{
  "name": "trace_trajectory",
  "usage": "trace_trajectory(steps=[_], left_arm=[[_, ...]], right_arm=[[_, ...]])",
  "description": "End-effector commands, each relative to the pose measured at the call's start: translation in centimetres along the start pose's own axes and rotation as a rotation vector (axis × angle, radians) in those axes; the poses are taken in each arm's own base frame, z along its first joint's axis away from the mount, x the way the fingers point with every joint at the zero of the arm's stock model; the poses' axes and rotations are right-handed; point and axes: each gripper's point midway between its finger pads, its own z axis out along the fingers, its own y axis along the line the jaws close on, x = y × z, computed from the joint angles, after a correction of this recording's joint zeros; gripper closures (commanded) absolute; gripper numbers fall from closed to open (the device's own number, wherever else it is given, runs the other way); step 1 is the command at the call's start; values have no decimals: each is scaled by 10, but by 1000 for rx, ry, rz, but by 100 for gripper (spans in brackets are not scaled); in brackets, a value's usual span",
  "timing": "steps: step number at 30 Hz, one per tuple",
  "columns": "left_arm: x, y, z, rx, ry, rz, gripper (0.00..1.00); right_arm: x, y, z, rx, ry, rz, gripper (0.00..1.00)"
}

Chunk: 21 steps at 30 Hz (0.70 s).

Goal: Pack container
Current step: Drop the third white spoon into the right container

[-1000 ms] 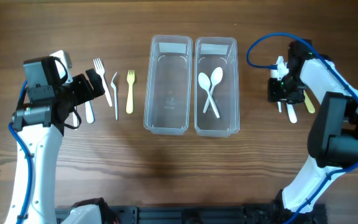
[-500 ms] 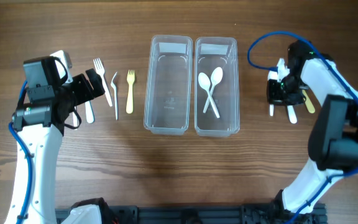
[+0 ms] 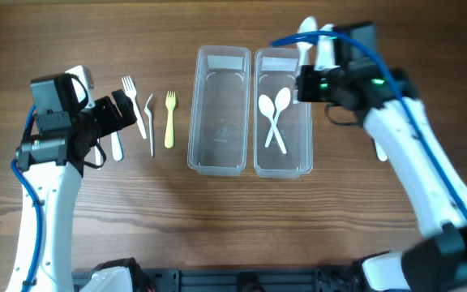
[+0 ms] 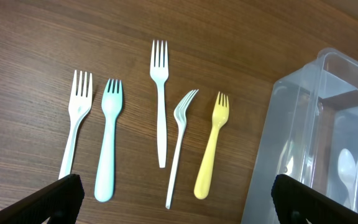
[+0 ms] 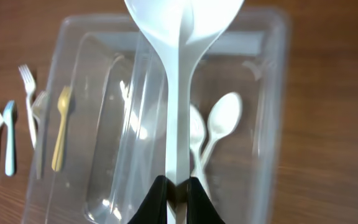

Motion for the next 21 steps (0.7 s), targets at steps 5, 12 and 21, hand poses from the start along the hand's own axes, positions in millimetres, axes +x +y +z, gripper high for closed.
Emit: trace_trajectory(steps=[5,12,21], left_arm=[[-9,0,-4,-4,-23,19,0],[-9,0,-4,-4,-23,19,0],[-9,0,-4,-4,-23,19,0]], right_arm=[[73,-8,98,62,291,86,93],[22,0,54,10,140,-101,38],[-64,-130,-68,361,-207,-38,19]])
